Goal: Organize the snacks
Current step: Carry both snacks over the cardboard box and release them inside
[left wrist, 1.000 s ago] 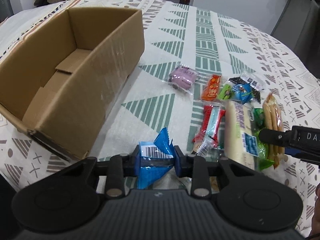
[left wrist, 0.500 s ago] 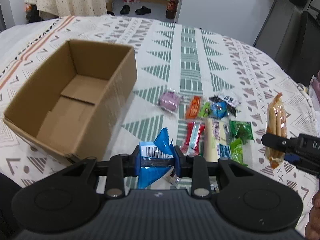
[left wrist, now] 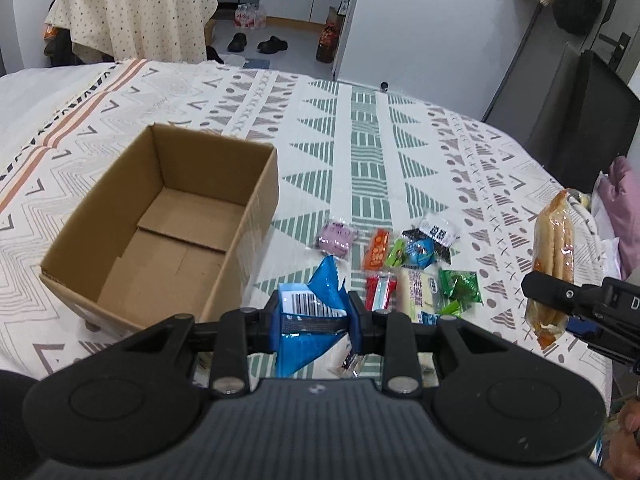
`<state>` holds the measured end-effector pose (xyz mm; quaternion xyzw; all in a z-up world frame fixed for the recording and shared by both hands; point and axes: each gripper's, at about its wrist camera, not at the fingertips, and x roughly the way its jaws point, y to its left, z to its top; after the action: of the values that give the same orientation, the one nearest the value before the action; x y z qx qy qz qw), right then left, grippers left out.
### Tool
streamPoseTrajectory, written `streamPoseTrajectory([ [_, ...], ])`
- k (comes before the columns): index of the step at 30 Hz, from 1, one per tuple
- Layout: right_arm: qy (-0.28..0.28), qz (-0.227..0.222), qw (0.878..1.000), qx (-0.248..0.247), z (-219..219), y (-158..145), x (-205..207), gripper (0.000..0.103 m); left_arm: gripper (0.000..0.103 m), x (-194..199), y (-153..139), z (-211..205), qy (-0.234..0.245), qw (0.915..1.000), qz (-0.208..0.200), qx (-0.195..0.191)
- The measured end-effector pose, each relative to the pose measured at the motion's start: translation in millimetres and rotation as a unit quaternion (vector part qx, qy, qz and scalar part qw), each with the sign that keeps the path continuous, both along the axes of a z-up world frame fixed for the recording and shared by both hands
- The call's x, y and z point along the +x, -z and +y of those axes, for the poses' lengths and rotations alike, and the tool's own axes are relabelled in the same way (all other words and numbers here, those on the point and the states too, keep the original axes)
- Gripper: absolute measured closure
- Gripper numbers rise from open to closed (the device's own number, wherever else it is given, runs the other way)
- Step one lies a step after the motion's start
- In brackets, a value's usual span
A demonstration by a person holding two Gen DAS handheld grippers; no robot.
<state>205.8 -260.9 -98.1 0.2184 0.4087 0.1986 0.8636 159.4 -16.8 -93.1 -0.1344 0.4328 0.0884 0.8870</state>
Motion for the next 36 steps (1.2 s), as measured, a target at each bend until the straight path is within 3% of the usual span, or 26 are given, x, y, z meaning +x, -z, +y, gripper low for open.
streamPoseTrajectory([
  [21, -0.047, -0.026, 0.999, 0.012, 98, -27, -9, 0.068, 0.072, -14, -23, 84, -0.036, 0.9986, -0.029, -0.027],
  [36, -0.082, 0.004, 0.997, 0.014, 171, -17, -5, 0.068, 0.072, -14, -8, 158, -0.085, 0.9942, -0.029, -0.059],
])
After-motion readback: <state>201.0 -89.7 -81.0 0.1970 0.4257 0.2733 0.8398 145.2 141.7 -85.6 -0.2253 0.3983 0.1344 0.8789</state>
